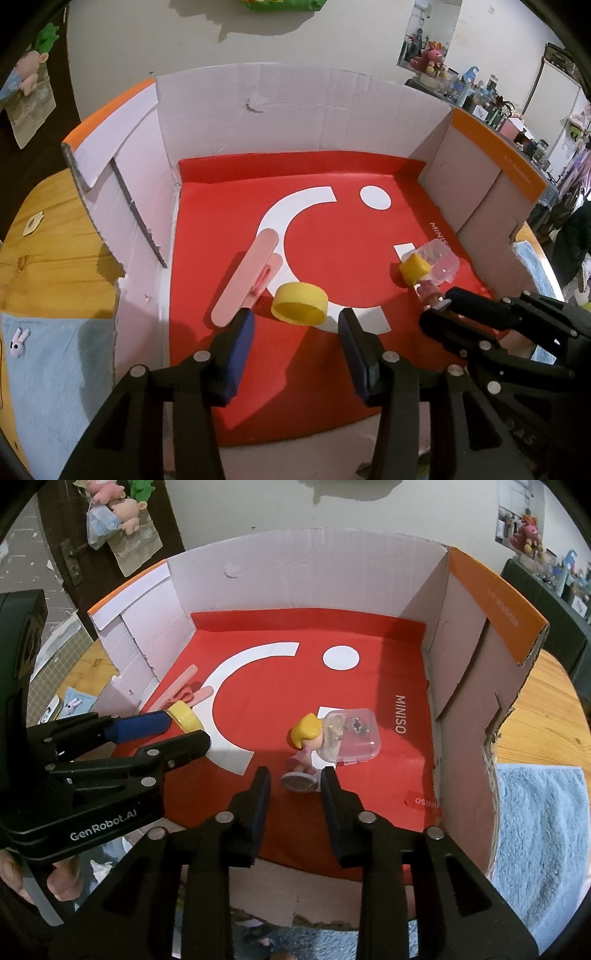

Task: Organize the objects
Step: 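Open both tools, releasing the doll and the yellow tape roll onto the red floor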

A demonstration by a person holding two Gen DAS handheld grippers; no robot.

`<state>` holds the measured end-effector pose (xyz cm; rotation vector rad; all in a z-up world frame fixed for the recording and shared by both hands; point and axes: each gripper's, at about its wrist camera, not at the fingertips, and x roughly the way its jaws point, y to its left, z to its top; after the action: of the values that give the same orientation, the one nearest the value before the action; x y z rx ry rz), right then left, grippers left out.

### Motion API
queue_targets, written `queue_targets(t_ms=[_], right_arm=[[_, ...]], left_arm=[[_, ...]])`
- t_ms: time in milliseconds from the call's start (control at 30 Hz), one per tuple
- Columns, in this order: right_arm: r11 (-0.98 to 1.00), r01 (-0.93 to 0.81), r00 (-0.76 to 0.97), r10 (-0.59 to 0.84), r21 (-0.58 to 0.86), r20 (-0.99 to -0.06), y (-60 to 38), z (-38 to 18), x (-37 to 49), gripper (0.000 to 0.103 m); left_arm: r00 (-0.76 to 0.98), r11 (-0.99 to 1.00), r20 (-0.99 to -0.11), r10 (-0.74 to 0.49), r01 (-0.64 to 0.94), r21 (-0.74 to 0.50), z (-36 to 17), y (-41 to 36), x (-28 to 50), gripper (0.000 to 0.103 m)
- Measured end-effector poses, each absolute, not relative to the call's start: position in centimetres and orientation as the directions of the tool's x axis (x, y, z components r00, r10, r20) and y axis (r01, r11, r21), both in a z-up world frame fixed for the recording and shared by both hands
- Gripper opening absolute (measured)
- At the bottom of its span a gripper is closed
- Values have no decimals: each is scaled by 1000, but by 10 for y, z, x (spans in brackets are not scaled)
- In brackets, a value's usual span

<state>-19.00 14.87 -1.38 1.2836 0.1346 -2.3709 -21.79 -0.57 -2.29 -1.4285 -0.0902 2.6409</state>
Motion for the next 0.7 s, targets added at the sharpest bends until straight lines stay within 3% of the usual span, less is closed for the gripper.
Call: queue_targets(t_ms=[67,100,700], right_arm=[[-897,426,-477,-334,119,-813,148,-13,-188,52],[-896,428,-479,-335,117,-811,146,-12,-186,55],[-893,438,-497,-335,101,-801,143,-4,-172,55]], left_arm=[[-541,-989,-828,149,-91,-118,-23,-6,-216,50],[-541,-989,-828,149,-90,-119,-23,-7,-215,50],[-547,-988,-822,157,-99,-123,-19,-7,-198,50]])
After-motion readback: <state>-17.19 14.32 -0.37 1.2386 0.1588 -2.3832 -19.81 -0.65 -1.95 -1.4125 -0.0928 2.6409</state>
